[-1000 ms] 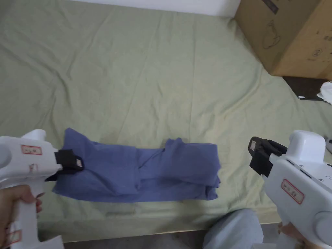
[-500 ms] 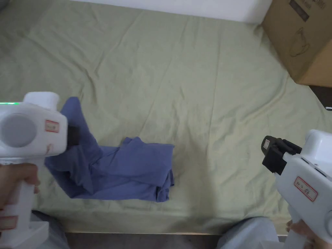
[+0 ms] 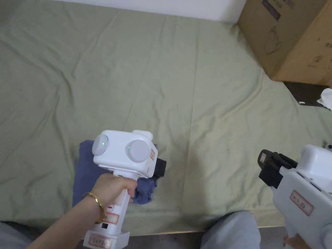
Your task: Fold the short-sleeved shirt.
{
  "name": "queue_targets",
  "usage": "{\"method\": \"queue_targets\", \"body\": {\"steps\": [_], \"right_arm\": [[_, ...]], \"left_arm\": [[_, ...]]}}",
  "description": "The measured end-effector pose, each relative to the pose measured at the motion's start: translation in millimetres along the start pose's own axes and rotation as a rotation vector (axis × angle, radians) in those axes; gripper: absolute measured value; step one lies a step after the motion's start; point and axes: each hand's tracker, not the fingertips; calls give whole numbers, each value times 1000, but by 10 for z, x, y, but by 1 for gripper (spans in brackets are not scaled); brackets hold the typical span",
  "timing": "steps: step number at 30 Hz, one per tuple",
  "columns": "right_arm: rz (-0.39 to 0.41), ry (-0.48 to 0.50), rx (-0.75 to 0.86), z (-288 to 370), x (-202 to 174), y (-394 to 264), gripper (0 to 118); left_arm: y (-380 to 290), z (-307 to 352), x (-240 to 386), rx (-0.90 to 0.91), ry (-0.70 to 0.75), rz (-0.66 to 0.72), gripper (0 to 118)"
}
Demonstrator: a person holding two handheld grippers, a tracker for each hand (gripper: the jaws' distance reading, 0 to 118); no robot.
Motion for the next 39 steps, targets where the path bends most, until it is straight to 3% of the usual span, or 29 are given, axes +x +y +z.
{"method": "queue_targets", "body": {"steps": [2, 4, 5, 9, 11, 15, 20, 22, 25, 30, 34, 39], "right_arm": [[-4, -5, -4, 4, 9, -8, 0], [-5, -4, -8, -6, 7, -6, 0], [-4, -3, -9, -17, -2, -1, 0], [3, 17, -3, -58, -86, 34, 0], [11, 33, 0, -84, -136, 56, 0], [24, 53, 5, -107, -213, 69, 0], [33, 63, -12, -129, -237, 49, 0], [46, 58, -17, -124, -247, 46, 0], [53, 58, -11, -91, -255, 65, 0], [61, 76, 10, -58, -330, 153, 0], [75, 116, 44, -31, -470, 264, 0], [103, 183, 93, -63, -820, 371, 0]], "left_arm": [[-30, -32, 45, 13, 3, -22, 71], [21, 48, 25, 13, 11, -44, 68], [55, 133, -12, 16, -14, -34, 60], [154, 615, -166, 207, -92, 59, 4], [173, 782, -220, 308, -56, 65, 0], [65, 701, -245, 309, -41, 84, 0], [-257, 229, -37, 153, -103, 41, 0], [-340, 5, 49, 89, -51, 24, 0], [-415, -254, 40, 60, -79, 59, 0], [-359, -39, 113, 90, -103, 12, 0], [-292, 581, -52, 313, -190, 71, 0], [-352, 1383, -382, 747, 96, 54, 0]]}}
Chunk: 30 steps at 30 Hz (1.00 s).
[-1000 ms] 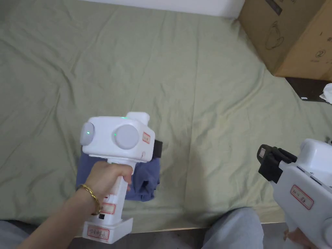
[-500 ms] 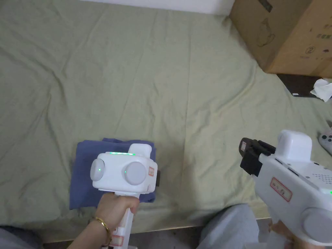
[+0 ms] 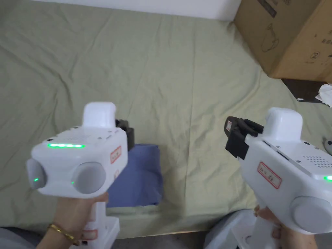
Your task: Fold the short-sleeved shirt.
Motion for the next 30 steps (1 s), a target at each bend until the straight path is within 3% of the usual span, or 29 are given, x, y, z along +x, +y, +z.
{"method": "queue_targets", "body": {"steps": [3, 5, 11, 19, 20, 21, 22, 24, 25, 27, 30], "right_arm": [[11, 48, 3, -169, -297, -46, 0], [14, 63, -12, -343, -519, -171, 0], [24, 109, -161, -955, -1104, -837, 0], [121, 48, -381, -1711, -1262, -1535, 0], [126, 45, -401, -1753, -1251, -1616, 0], [123, 53, -379, -1763, -1245, -1673, 0], [148, 42, -333, -1726, -1264, -1677, 0], [153, 29, -348, -1681, -1327, -1632, 0], [152, 29, -349, -1691, -1309, -1630, 0], [125, 39, -353, -1704, -1249, -1626, 0], [101, 45, -365, -1713, -1227, -1610, 0]], "left_arm": [[67, 207, -217, 167, 183, -104, 0], [38, 288, -350, 166, 236, -110, 0], [-184, 442, -631, 117, 270, -54, 0], [-328, 551, -739, 86, 319, -34, 1], [-327, 549, -758, 86, 319, -27, 5], [-317, 539, -773, 80, 322, -24, 18], [-304, 522, -792, 71, 322, -21, 41], [-287, 452, -841, 23, 287, -5, 109], [-284, 400, -869, 0, 256, 15, 118], [-271, 332, -916, -12, 186, 43, 118], [-249, 54, -1118, -197, 8, 140, 118]]}}
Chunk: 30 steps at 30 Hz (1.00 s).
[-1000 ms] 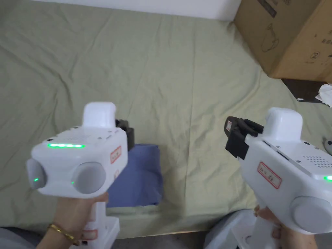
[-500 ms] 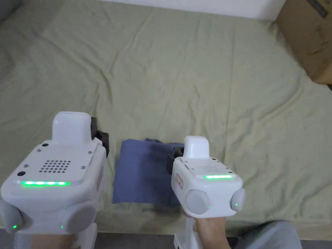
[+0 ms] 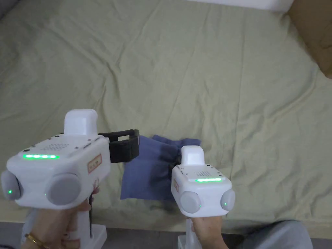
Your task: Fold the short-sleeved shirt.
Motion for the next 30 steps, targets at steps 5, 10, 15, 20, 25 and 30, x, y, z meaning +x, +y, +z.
{"method": "queue_targets", "body": {"steps": [5, 10, 15, 20, 25, 30], "right_arm": [[-10, 7, -9, 26, 4, 1, 0], [-50, 26, -28, 26, 56, 36, 0], [-33, 34, -33, 24, 59, 39, 0], [-66, 49, -38, 19, 96, 41, 0], [-62, 56, -46, 8, 110, 61, 0], [-101, 84, -73, 151, 197, 250, 0]], "left_arm": [[-28, -598, -471, -396, -252, 307, 118], [-204, -917, -713, -498, -501, 497, 118], [-310, -1151, -714, -593, -585, 556, 118], [-379, -1266, -705, -607, -679, 573, 104], [-435, -1454, -689, -655, -566, 529, 29], [-271, -1317, -538, -669, -431, 563, 21]]}}
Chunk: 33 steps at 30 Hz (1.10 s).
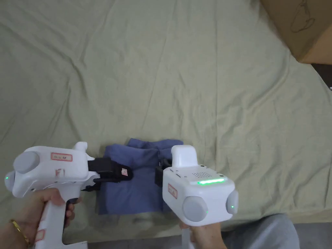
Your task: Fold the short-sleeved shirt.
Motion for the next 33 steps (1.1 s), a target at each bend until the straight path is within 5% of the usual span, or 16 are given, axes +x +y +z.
{"method": "queue_targets", "body": {"steps": [6, 13, 23, 25, 28, 33], "right_arm": [[-111, 92, 83, 558, 298, 312, 0], [8, 1, 161, 1250, 617, 385, 0], [-43, -66, 135, 1371, 709, 363, 0], [-54, -62, 129, 1332, 686, 394, 0], [-45, -73, 128, 1270, 732, 414, 0], [-22, -78, 139, 1278, 723, 484, 0]], "left_arm": [[10, 227, 326, -15, 62, -4, 21], [213, 1295, 242, 65, 331, -127, 21], [830, 2964, -486, 250, 815, -94, 21], [962, 3099, -640, 296, 934, -42, 33], [1070, 3151, -767, 347, 1152, -55, 69], [973, 3106, -623, 545, 1325, -108, 71]]}}
